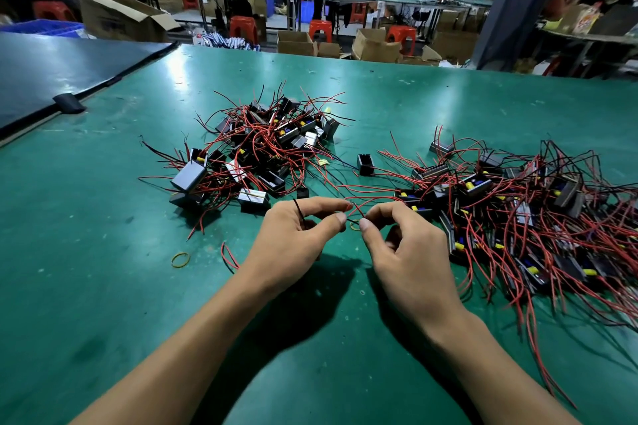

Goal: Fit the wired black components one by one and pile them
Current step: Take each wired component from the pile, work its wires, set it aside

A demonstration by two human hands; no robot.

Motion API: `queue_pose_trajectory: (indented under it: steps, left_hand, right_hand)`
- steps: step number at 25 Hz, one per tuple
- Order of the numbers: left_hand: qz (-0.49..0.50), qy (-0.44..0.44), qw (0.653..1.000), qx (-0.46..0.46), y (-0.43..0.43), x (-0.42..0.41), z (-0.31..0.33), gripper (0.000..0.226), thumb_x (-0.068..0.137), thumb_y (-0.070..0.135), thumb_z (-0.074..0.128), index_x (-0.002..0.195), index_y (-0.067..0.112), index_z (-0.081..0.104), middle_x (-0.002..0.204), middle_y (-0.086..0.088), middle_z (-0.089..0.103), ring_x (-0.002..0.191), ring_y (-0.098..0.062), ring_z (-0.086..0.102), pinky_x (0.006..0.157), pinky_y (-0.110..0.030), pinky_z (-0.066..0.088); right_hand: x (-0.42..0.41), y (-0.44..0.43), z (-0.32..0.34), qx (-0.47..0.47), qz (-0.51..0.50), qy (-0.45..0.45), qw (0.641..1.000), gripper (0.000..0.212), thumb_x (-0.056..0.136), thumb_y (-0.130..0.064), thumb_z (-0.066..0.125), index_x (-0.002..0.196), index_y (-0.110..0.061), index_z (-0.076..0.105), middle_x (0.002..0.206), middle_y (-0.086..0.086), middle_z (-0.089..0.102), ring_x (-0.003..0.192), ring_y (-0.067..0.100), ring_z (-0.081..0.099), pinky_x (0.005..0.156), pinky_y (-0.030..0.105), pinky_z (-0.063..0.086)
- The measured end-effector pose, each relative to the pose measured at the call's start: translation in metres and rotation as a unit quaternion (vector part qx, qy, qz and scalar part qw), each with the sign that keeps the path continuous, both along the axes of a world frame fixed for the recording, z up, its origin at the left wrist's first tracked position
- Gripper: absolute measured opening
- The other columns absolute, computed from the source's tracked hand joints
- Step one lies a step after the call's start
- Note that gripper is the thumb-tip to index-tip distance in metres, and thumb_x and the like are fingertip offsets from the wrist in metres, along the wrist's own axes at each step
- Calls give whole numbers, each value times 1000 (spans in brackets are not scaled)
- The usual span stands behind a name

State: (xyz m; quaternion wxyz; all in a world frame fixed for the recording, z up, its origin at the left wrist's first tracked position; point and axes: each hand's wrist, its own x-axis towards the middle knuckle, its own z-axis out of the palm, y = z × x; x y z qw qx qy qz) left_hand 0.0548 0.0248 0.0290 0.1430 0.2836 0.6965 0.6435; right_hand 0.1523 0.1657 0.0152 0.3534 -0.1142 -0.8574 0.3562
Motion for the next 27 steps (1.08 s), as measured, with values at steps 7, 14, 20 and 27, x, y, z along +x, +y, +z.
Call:
queue_pose_trajectory:
  steps: [7, 14, 20, 27]
  left_hand:
    - [3, -17, 1000, 20, 3, 2, 0, 12, 88, 15, 70, 93, 23, 77, 73, -1, 73, 51, -14, 43, 48, -21, 40]
    - [14, -25, 999, 20, 5, 3, -1, 12, 88, 15, 71, 93, 22, 78, 69, -3, 72, 51, -14, 43, 47, -22, 39]
    - [8, -32, 998, 53, 5, 7, 2, 13, 87, 14, 72, 95, 21, 79, 64, 5, 66, 44, 0, 41, 45, -11, 32]
    - [51, 8, 998, 46, 8, 12, 5, 6, 83, 17, 76, 88, 14, 79, 78, -4, 75, 66, -14, 54, 66, -30, 46]
  right_hand:
    - [0, -1, -3, -6, 1, 8, 1000, 8, 90, -27, 70, 88, -30, 63, 73, -24, 60, 64, 2, 57, 57, 8, 35]
    - [-1, -2, -4, 0, 4, 1, 1000, 7, 89, -38, 66, 90, -32, 62, 79, -23, 64, 60, 7, 56, 56, 12, 36]
    - [-2, -3, -4, -5, -7, -9, 1000, 8, 87, -41, 66, 90, -34, 64, 78, -26, 65, 60, 6, 58, 58, 15, 38]
    - [-1, -6, -3, -18, -9, -15, 1000, 14, 84, -48, 61, 92, -37, 63, 77, -27, 65, 54, 9, 55, 55, 23, 39]
